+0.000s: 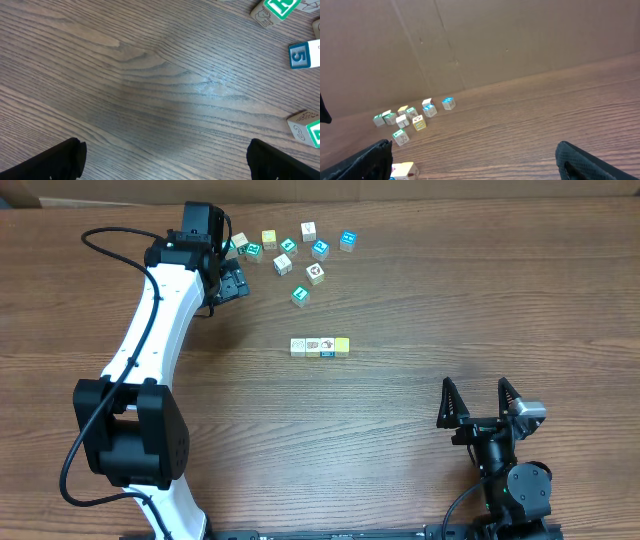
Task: Form a horizontal line
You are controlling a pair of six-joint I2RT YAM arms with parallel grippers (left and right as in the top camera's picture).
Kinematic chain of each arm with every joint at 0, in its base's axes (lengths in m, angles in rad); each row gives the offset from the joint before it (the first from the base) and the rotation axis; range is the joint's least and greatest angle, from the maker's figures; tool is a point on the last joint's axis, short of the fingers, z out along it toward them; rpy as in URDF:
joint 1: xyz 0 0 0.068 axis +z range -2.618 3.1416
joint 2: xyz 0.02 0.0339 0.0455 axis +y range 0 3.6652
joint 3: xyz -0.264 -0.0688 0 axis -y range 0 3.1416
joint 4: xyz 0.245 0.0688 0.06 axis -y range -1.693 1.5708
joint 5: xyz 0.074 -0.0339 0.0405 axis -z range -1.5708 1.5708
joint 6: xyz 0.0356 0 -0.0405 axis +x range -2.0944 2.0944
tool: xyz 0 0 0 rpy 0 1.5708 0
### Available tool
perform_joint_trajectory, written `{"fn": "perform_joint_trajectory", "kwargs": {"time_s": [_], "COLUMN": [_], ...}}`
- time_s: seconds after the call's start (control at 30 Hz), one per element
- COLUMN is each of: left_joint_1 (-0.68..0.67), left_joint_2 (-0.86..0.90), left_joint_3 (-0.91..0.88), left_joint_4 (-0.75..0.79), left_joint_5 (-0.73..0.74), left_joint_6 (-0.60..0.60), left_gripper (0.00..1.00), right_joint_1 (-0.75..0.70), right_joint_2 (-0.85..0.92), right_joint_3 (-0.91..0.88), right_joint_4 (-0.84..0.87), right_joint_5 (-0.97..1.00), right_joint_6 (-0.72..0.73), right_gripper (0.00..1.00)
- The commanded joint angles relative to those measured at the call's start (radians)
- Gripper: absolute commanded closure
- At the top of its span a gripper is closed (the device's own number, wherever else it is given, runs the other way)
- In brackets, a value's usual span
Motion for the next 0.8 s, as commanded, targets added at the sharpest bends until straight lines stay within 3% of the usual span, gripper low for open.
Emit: {"fn": "perform_joint_trajectory", "kwargs": {"time_s": [0.0, 0.2, 0.43, 0.57, 0.77], "left_joint_1": [-0.007, -0.017, -0.117, -0.172, -0.198], "left_joint_2": [0.014, 0.009, -0.031, -0.045, -0.111], "left_joint_3": [0.024, 0.023, 0.023, 0.023, 0.021], "left_joint_4": [-0.002, -0.002, -0.001, 0.028, 0.024], "left_joint_5": [-0.013, -0.013, -0.014, -0.204, -0.216], "left_joint_6": [0.001, 0.001, 0.002, 0.002, 0.002], "left_gripper": [0.00, 0.00, 0.00, 0.00, 0.00], "right_joint_1": [-0.006, -0.006, -0.006, -0.006, -0.006], "right_joint_2": [-0.012, -0.012, -0.012, -0.012, -0.012], "right_joint_3": [-0.011, -0.011, -0.011, -0.011, -0.011], "right_joint_4": [0.005, 0.005, 0.005, 0.005, 0.005], "right_joint_5": [-0.007, -0.007, -0.007, -0.007, -0.007], "right_joint_6": [0.000, 0.000, 0.000, 0.000, 0.000], "right_gripper": [0.00, 0.00, 0.00, 0.00, 0.00]}}
